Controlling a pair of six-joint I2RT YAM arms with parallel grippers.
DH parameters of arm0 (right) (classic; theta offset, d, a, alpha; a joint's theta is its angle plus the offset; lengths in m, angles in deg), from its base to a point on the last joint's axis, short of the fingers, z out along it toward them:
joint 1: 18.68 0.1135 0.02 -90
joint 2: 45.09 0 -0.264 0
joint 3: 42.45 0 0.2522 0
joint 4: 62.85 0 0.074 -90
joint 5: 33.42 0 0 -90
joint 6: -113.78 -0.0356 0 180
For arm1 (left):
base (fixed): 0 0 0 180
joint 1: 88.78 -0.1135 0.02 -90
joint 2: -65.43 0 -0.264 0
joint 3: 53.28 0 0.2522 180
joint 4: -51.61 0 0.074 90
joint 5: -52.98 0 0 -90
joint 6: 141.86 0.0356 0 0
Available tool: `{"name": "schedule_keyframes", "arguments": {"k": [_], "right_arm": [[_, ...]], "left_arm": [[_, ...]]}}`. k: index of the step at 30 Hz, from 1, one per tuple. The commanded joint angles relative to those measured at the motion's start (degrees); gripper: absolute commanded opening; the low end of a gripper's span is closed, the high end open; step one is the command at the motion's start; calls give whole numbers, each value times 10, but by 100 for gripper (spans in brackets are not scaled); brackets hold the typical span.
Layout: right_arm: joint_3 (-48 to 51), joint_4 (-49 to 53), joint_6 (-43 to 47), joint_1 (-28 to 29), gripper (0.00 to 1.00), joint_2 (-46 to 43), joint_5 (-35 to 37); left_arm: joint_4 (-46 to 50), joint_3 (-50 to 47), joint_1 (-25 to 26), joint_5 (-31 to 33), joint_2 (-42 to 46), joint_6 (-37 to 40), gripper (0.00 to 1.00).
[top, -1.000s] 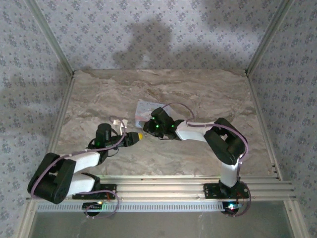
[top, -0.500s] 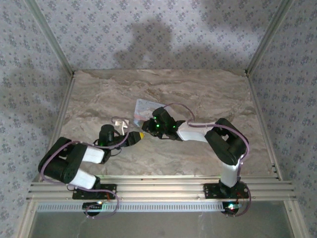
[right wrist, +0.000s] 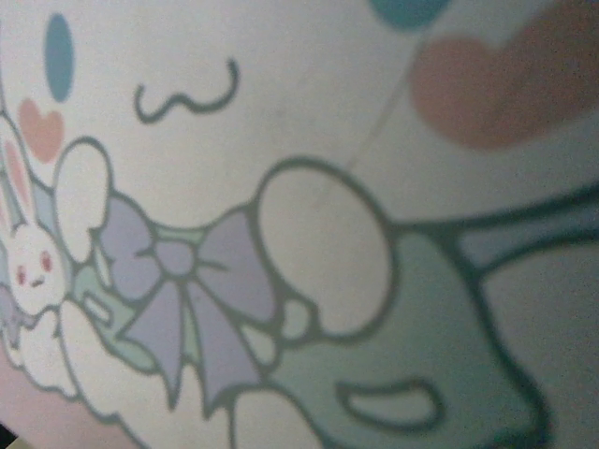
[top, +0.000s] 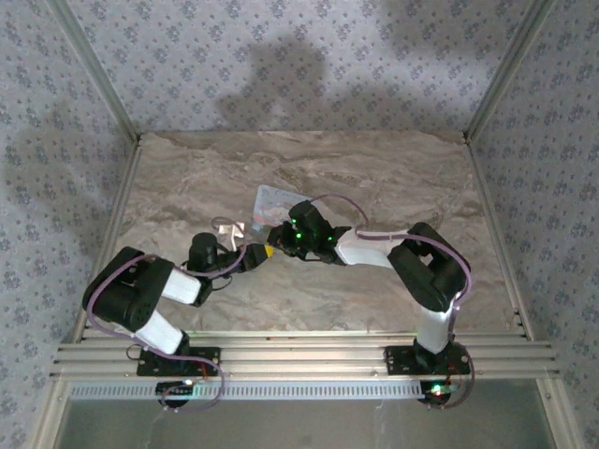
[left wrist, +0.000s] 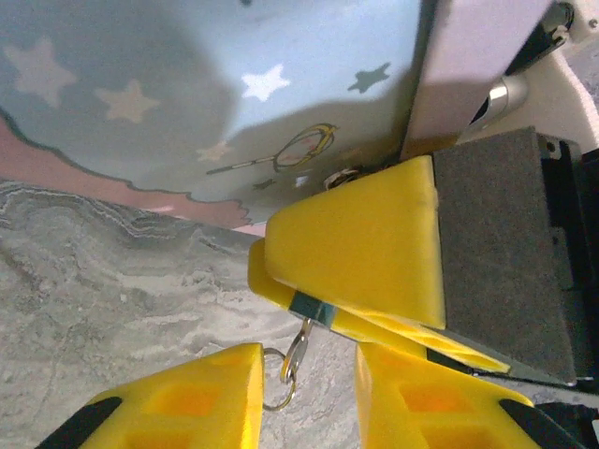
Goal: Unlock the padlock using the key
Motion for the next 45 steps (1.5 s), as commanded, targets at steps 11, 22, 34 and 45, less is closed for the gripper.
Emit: {"name": "schedule_keyframes", "arguments": {"k": [11, 22, 34, 45], "right_arm": [[10, -22, -51, -1, 0, 10, -42], [13, -1, -48, -3, 0, -4, -30], [18, 5, -46, -3, 0, -10, -26], [9, 12, -48, -2, 0, -12, -27]], "left_arm": [[-40, 22, 4, -22, -16, -7, 23], [-43, 6, 6, -8, -17, -4, 23], [-43, 5, 5, 0, -12, -6, 30], [-41, 6, 8, -2, -12, 9, 0]]}}
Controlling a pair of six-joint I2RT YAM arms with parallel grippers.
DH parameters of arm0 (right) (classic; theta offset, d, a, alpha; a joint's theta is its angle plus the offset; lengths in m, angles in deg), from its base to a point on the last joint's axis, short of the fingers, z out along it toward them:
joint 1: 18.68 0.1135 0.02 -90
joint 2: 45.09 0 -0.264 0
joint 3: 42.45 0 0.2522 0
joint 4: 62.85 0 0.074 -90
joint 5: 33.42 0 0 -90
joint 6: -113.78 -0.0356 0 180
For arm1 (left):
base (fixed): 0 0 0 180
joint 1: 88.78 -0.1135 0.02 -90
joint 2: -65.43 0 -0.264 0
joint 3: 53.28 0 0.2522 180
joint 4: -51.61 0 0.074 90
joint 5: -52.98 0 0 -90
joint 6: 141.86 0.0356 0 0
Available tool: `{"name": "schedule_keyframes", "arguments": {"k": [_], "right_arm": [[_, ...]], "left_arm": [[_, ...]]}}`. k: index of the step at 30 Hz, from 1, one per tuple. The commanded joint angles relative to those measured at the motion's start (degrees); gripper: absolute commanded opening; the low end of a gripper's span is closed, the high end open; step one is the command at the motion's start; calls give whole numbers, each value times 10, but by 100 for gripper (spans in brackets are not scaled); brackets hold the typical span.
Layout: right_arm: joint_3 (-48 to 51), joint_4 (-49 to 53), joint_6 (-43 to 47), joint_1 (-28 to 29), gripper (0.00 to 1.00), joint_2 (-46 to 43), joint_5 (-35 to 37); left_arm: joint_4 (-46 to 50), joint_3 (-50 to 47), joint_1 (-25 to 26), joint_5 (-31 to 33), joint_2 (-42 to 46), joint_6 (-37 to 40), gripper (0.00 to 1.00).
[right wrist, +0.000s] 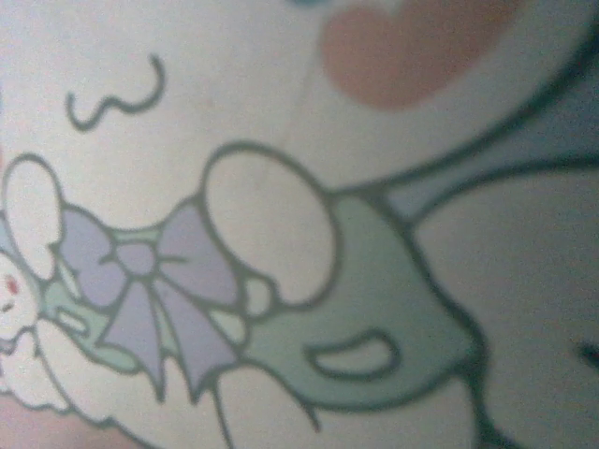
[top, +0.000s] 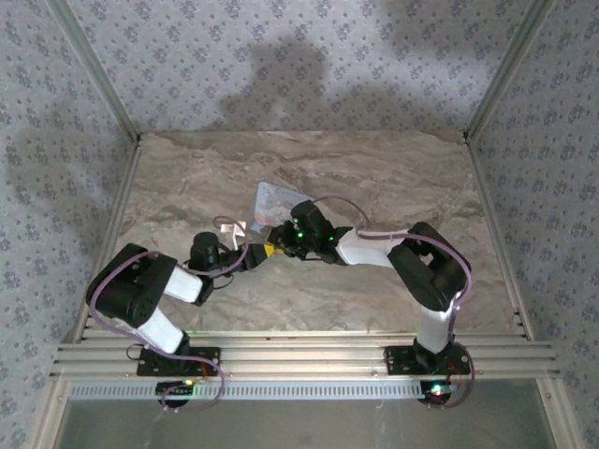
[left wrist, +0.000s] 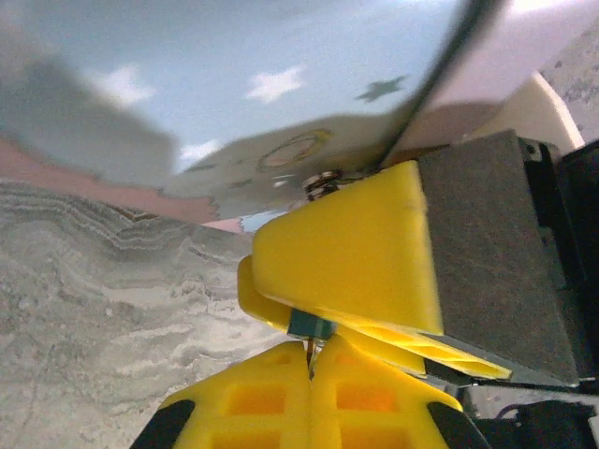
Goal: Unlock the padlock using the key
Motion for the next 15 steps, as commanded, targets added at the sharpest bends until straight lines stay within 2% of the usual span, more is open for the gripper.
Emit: {"name": "schedule_keyframes", "arguments": {"k": [1, 6, 11, 15], "right_arm": [[1, 25, -10, 4, 0, -12, -12], [-8, 49, -7, 9, 0, -13, -7], [-12, 75, -6, 14, 0, -6, -5], [-25, 113, 3, 19, 0, 1, -2]], "left_arm": [[-18, 0, 6, 5, 5, 13, 0], [35, -4, 37, 68, 19, 74, 0], [183, 1, 124, 223, 76, 189, 0], [214, -15, 168, 319, 111, 231, 0]]}}
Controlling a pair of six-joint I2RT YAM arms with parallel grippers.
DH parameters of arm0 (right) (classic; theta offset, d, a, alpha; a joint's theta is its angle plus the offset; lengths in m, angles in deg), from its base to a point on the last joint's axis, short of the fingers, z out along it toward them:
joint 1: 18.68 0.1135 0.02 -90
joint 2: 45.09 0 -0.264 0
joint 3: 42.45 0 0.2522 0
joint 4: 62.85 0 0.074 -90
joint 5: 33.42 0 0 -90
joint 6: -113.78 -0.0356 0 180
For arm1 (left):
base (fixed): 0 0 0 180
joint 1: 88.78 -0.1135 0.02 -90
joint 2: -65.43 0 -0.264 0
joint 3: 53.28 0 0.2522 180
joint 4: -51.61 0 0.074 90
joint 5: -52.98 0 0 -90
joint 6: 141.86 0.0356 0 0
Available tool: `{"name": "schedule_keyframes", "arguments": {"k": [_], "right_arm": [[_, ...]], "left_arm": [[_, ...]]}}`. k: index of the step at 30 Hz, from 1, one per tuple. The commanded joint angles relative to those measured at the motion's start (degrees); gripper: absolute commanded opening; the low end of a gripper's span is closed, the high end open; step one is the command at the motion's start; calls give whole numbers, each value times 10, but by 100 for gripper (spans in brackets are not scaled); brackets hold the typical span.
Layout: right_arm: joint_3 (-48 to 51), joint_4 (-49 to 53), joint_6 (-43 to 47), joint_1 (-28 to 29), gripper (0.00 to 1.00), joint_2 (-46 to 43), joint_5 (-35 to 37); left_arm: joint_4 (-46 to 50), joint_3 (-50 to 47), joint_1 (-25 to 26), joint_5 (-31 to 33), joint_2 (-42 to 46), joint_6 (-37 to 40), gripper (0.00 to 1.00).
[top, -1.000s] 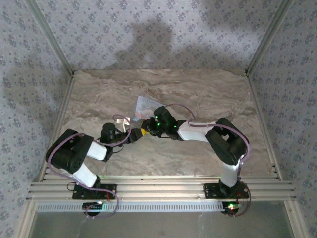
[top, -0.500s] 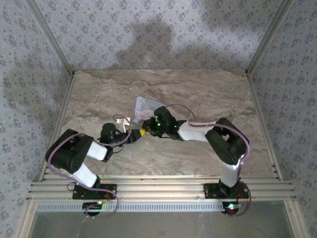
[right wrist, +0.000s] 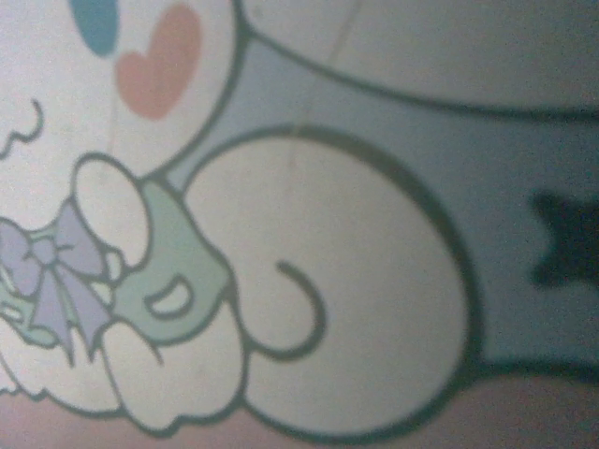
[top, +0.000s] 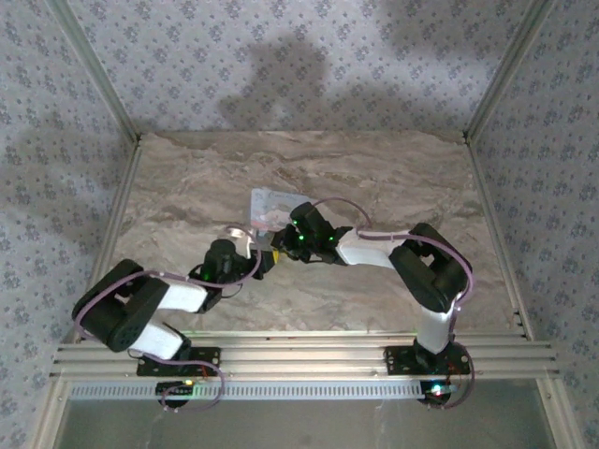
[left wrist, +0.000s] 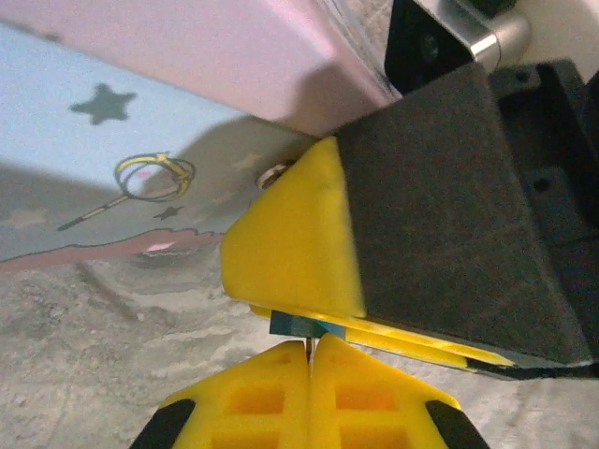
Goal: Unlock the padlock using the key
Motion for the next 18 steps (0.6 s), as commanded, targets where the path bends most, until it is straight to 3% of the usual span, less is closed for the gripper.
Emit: {"name": "schedule_keyframes", "arguments": {"k": [1, 6, 12, 18], "right_arm": [[-25, 62, -7, 16, 0, 7, -18], [-37, 79, 0, 26, 8, 10, -8], [-42, 83, 0, 33, 40, 5, 4], [-31, 83, 0, 32, 48, -15, 21]], "left_arm": [[71, -20, 36, 91, 25, 71, 0], [78, -26, 35, 98, 39, 75, 0], [36, -38, 35, 102, 18, 41, 0], [16, -50, 28, 110, 24, 16, 0]]}}
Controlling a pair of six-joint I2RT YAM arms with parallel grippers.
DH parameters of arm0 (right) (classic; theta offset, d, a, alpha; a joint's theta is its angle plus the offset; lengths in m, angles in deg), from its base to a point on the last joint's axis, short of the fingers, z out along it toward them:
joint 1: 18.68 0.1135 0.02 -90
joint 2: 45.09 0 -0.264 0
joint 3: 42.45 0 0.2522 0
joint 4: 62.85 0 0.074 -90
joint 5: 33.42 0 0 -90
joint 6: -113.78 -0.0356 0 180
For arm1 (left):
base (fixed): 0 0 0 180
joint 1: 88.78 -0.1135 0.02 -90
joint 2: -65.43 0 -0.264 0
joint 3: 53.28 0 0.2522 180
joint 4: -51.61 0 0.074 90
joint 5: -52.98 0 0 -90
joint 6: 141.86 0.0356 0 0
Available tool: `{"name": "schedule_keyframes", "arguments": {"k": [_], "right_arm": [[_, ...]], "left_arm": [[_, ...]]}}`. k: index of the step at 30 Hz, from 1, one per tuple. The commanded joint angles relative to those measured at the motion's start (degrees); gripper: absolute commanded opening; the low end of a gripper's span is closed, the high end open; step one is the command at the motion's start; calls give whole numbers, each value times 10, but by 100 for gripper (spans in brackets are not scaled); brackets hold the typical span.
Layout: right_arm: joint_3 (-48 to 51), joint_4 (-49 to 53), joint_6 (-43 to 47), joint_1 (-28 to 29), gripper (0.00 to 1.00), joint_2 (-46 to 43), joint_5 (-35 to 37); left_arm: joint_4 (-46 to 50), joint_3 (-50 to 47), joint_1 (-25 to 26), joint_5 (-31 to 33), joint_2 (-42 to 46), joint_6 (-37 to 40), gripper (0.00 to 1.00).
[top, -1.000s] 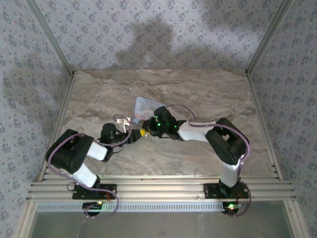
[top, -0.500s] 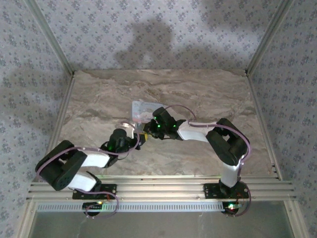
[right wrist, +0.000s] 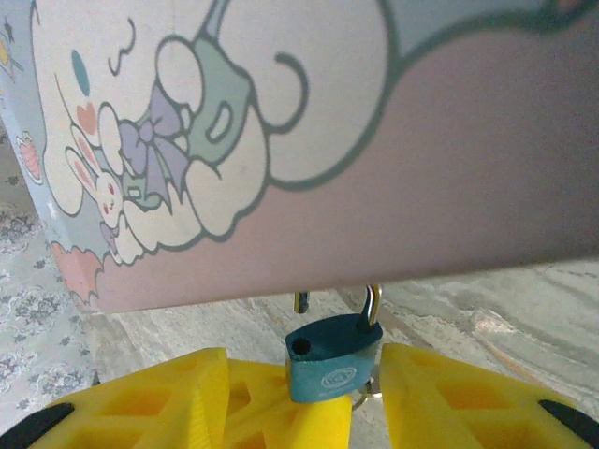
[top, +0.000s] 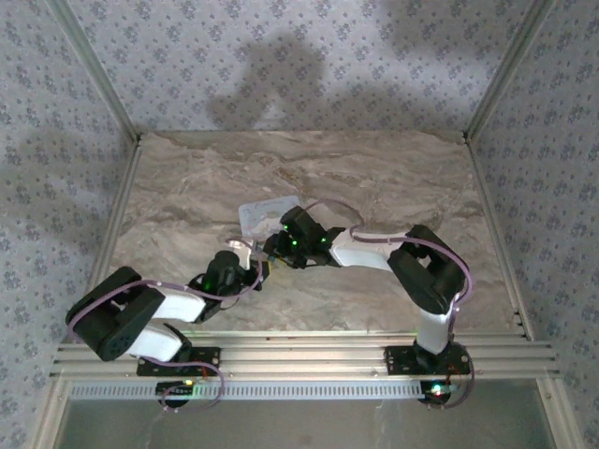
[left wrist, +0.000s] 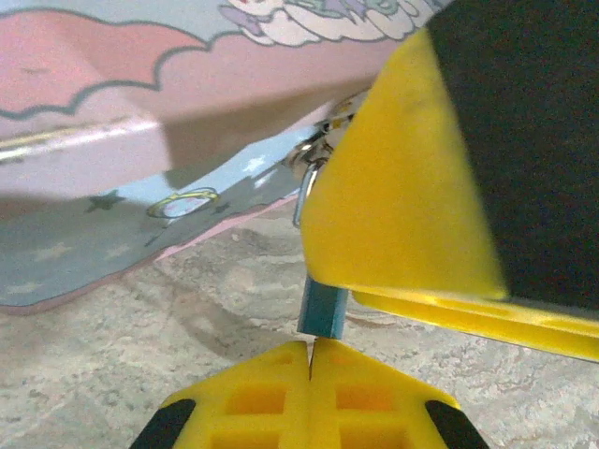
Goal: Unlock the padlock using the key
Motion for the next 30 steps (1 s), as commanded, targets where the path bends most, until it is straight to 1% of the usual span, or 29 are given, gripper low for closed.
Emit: {"name": "schedule_keyframes", "arguments": {"k": [1, 7, 19, 25, 30], "right_arm": [[-2, 18, -9, 2, 49, -18, 7], [-2, 21, -8, 0, 53, -15, 12], [-24, 22, -8, 5, 53, 6, -2], [-31, 32, -4, 5, 55, 10, -10], [-39, 35, -3, 6, 56, 19, -21]], "left_arm": [[-7, -8, -4, 11, 6, -15, 0], [21, -11, -4, 22, 34, -2, 0], [129, 0, -4, 42, 106, 86, 0], [155, 3, -1, 64, 109, 146, 0], [170, 14, 4, 68, 110, 186, 0]]}}
